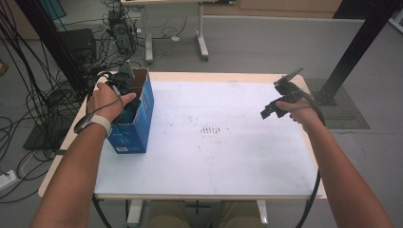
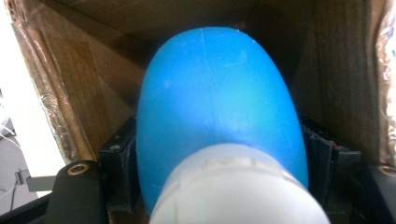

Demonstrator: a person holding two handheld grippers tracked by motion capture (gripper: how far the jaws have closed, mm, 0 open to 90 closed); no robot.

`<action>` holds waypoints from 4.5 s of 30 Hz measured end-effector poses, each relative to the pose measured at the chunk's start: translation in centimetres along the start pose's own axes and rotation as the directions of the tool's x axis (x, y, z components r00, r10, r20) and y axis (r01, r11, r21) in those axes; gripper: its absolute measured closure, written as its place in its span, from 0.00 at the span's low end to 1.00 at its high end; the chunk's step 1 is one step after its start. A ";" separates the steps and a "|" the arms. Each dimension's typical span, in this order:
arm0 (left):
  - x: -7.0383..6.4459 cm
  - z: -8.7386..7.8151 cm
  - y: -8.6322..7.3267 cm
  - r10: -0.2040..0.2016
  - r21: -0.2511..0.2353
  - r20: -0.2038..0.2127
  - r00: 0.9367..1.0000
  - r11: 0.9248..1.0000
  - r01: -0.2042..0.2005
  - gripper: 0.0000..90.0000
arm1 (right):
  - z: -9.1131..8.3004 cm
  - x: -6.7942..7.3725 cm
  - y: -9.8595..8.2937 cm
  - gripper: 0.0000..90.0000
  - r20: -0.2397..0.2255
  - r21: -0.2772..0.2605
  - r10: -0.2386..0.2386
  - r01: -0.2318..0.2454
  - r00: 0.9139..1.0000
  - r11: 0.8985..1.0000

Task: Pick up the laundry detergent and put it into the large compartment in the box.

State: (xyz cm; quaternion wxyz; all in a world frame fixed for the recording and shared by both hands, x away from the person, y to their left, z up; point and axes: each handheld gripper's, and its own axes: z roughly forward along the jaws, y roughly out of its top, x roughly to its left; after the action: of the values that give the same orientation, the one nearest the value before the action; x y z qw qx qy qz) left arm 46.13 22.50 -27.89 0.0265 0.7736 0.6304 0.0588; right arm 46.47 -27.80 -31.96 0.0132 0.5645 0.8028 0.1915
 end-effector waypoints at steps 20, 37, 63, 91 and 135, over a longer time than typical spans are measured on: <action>0.4 -1.3 -0.9 -0.023 -0.056 0.034 0.999 0.998 0.025 0.30 | -0.1 0.4 0.0 0.09 -0.001 0.000 -0.011 0.011 1.000 1.000; 0.4 -3.4 -1.7 -0.028 -0.100 0.057 0.998 0.994 0.033 0.14 | -0.5 0.8 -0.4 0.09 0.000 -0.002 -0.024 0.024 1.000 1.000; -2.2 -10.0 -2.0 0.014 -0.191 0.026 1.000 0.982 -0.008 0.06 | -1.8 0.5 -1.0 0.09 0.006 -0.023 -0.020 0.020 1.000 1.000; -9.5 -13.9 0.5 0.359 -0.249 0.044 0.932 0.908 -0.338 0.08 | -3.0 0.3 -1.3 0.09 0.008 -0.041 -0.009 0.009 1.000 0.999; -16.4 -13.1 3.8 0.314 -0.203 0.056 0.948 0.933 -0.298 0.08 | -3.5 0.1 -1.1 0.09 0.014 -0.049 -0.008 0.009 1.000 0.999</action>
State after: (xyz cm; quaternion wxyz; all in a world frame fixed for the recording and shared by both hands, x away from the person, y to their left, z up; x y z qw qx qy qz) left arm 44.97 5.19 -15.40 0.1189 0.8579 0.4918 0.0889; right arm 44.61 -29.03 -29.04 0.0335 0.5620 0.8001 0.2072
